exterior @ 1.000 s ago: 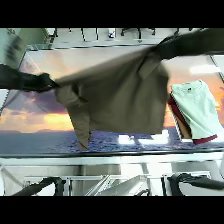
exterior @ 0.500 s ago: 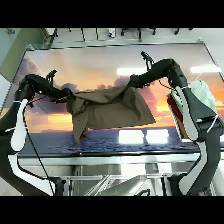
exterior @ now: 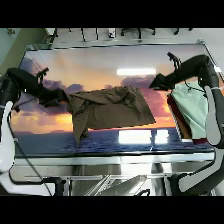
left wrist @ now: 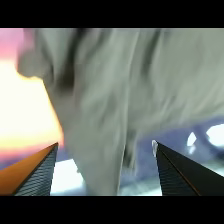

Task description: Fold the shirts.

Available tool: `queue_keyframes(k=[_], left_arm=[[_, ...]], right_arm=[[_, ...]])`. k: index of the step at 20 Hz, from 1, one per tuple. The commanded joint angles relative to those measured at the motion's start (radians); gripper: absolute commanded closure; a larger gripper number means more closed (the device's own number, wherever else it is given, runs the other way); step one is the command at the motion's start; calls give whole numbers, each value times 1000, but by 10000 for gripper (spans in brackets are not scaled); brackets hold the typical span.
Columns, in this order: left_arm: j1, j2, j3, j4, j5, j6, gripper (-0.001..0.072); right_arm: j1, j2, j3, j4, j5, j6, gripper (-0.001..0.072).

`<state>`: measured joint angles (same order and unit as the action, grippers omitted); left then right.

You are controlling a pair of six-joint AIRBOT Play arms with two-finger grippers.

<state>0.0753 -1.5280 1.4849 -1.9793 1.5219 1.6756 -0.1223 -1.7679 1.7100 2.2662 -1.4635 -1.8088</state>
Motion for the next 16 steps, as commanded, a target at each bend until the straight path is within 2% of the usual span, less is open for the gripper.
queue_keyframes(k=[1, 4, 7, 9, 13, 16], left_arm=[[-67, 216, -351, 69, -55, -15, 51], [-175, 335, -576, 78, -193, -60, 51], [-279, 386, -682, 83, -325, -108, 51], [-342, 381, -710, 148, -382, -174, 52], [-455, 268, -653, 330, -367, -278, 52], [-505, 173, -553, 497, -263, -363, 53]], right_arm=[[-51, 53, -217, -14, -45, -68, 297], [-57, 42, -324, -14, 16, -106, 297], [-56, 29, -330, -11, 19, -121, 297], [-56, 29, -330, -10, 36, -127, 298], [-56, 24, -330, -11, 60, -130, 298], [-57, 2, -330, -11, 56, -130, 298]])
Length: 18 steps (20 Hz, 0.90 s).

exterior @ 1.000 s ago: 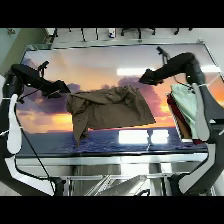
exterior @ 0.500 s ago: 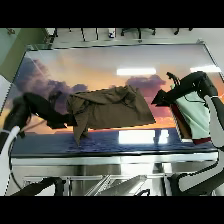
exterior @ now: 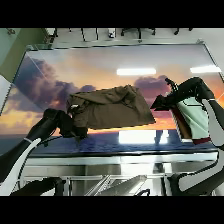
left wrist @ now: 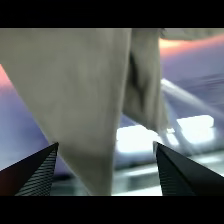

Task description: Fold the shirts.

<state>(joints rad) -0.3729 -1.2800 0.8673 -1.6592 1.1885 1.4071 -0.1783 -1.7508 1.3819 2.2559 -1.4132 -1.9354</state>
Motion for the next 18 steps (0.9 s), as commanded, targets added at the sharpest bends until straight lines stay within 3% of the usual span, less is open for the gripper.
queue_keyframes(k=[1, 4, 6, 8, 9, 13, 14, 18], left_arm=[[-68, -95, 98, 235, 113, -111, 52], [-78, -110, 156, 307, 172, -118, 56], [-77, -110, 159, 306, 168, -106, 360], [-77, -110, 159, 305, 155, -102, 520], [-77, -110, 159, 304, 146, -85, 687], [-49, -110, 159, 298, 146, -68, 691], [-33, -110, 159, 289, 154, -60, 691], [73, -110, 159, 145, 151, 24, 691]], right_arm=[[-1, -23, -2, -1, 3, -3, 298], [0, -39, -2, -1, 4, -8, 298], [-1, -44, -2, -1, 5, -12, 298], [-1, -46, -2, -1, 7, -11, 298], [-1, -47, -2, -4, 8, -11, 298], [-1, -53, -6, -97, 7, 17, 285], [-1, -54, -14, -102, 7, 23, 225], [10, -67, -83, -97, 35, 21, 212]])
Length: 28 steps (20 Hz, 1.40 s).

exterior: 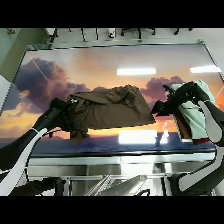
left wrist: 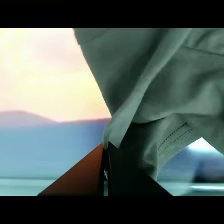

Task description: Fold the shirts.

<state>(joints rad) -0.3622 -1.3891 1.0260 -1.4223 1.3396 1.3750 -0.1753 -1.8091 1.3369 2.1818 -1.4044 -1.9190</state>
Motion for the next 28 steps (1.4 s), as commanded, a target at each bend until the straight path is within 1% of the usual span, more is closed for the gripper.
queue_keyframes(k=[1, 4, 5, 6, 7, 8, 11, 13, 15, 17, 18, 20, 22, 23, 25, 26, 28], left_arm=[[85, -1, 1, -113, -3, 70, 691], [153, 0, 1, -171, -2, 122, 691], [180, 0, 1, -204, -6, 135, 691], [207, 0, 1, -239, -16, 154, 691], [232, 0, 1, -291, -29, 178, 691], [257, 1, 1, -356, -40, 205, 691], [369, 50, 2, -725, -60, 348, 692], [453, 142, 36, -921, -51, 411, 691], [550, 269, 127, -1046, -35, 428, 691], [660, 417, 259, -1168, -61, 427, 691], [716, 499, 341, -1200, -112, 425, 691], [804, 650, 502, -1196, -253, 414, 691], [887, 759, 655, -1183, -385, 414, 691], [928, 790, 727, -1168, -427, 403, 691], [1019, 798, 864, -1131, -449, 366, 691], [1062, 774, 935, -1126, -424, 347, 691], [1118, 688, 1059, -1124, -333, 289, 691]], right_arm=[[11, -19, -46, -14, 25, 3, 212], [39, -44, -51, 43, 31, 3, 214], [55, -52, -51, 69, 39, 2, 289], [73, -56, -51, 92, 45, -14, 483], [97, -57, -51, 111, 53, -20, 651], [121, -56, -49, 137, 59, -19, 687], [160, -18, -19, 227, 52, -20, 689], [146, 70, 50, 269, 22, -18, 689], [111, 206, 163, 311, 2, 6, 689], [65, 385, 314, 353, 17, 23, 689], [47, 473, 398, 355, 43, 22, 688], [27, 629, 533, 352, 114, 21, 689], [26, 784, 624, 343, 224, 0, 689], [26, 848, 643, 340, 280, -14, 689], [25, 962, 650, 295, 385, -20, 688], [26, 999, 650, 257, 413, -19, 688], [26, 1023, 649, 194, 410, -17, 688]])
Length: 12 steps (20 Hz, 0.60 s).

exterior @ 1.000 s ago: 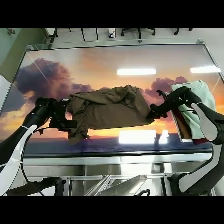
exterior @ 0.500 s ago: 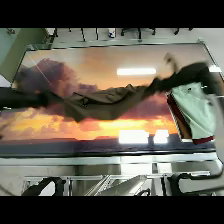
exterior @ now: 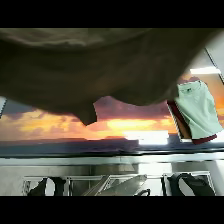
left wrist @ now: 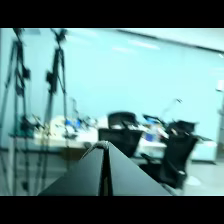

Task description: Fold the shirts.

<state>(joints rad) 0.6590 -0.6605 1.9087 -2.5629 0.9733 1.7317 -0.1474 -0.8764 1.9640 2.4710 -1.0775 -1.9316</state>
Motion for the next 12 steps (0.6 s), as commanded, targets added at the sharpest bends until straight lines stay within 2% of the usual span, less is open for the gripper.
queue_keyframes(k=[1, 4, 6, 9, 12], left_arm=[[118, -92, 222, 16, 71, -87, 691], [155, -219, 241, -34, 132, -93, 691], [100, -282, 149, -31, 133, -50, 691], [-177, -414, -3, 48, 124, 90, 691], [-478, -622, -89, 368, 77, 114, 691]], right_arm=[[-2, 87, 21, -112, 63, 14, 688], [0, -20, 5, -96, -82, 69, 689], [14, -119, -54, -26, -153, 70, 689], [104, -251, -187, -26, -128, 43, 690], [191, -392, -318, -55, 11, 9, 690]])
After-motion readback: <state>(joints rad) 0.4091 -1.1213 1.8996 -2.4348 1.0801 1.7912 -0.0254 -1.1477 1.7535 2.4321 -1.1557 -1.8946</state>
